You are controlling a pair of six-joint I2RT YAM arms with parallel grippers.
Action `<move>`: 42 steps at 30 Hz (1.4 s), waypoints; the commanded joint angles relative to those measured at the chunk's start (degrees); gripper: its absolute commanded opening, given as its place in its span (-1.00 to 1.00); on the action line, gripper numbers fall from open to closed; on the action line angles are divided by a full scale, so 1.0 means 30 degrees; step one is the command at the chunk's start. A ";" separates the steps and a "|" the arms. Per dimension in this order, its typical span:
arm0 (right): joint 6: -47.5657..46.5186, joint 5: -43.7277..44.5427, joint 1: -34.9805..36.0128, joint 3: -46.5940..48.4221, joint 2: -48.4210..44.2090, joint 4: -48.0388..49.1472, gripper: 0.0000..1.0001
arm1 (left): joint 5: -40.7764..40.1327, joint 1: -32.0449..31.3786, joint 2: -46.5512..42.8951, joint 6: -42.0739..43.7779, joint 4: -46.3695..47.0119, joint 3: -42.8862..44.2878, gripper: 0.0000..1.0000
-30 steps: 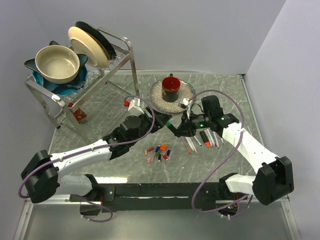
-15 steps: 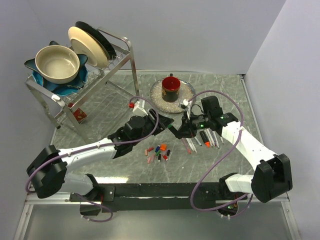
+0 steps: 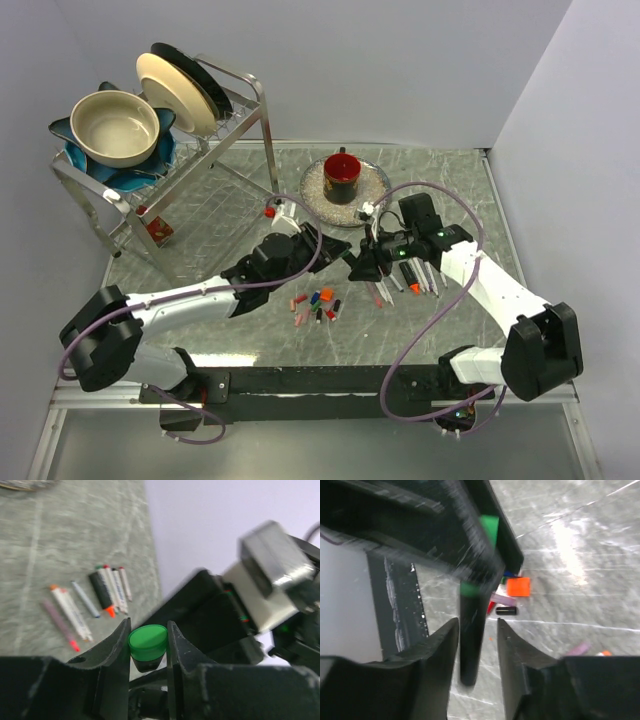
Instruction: Open the pen caps
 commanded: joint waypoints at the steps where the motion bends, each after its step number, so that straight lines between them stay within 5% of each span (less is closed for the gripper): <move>1: -0.0239 -0.0897 0.0174 0.0611 0.0089 0.0146 0.04 | 0.1549 -0.0375 0.0352 -0.0221 0.3101 0.0240 -0.98; 4: 0.0288 -0.0693 0.0232 0.0611 0.0119 0.0441 0.02 | 0.1697 -0.0492 0.0587 -0.0075 0.3307 0.0474 -0.98; 7: 0.0406 -0.0575 0.0232 0.0756 0.0177 0.0239 -1.00 | 0.0998 -0.0463 0.0354 0.0159 0.2782 0.0562 -0.98; 12: -0.0647 0.0245 0.0408 0.0962 0.0468 -0.0933 -1.00 | -0.3660 0.1636 -0.2452 0.0803 -0.1052 0.0913 -0.99; 15: -0.1233 0.0800 0.0437 0.1138 0.0587 -0.1695 -1.00 | -0.3053 0.3571 -0.2462 0.1651 -0.1755 0.2314 -0.99; 22: -0.0503 0.1419 -0.1024 0.0495 -0.0495 -0.1083 -1.00 | -0.2053 0.4341 -0.0381 0.3704 -0.3488 0.7442 -0.99; 42: 0.0055 -0.0310 -0.4044 -0.0619 -0.3367 -0.0202 -1.00 | -0.3167 0.5923 -0.1610 0.4555 -0.3372 1.0024 -0.98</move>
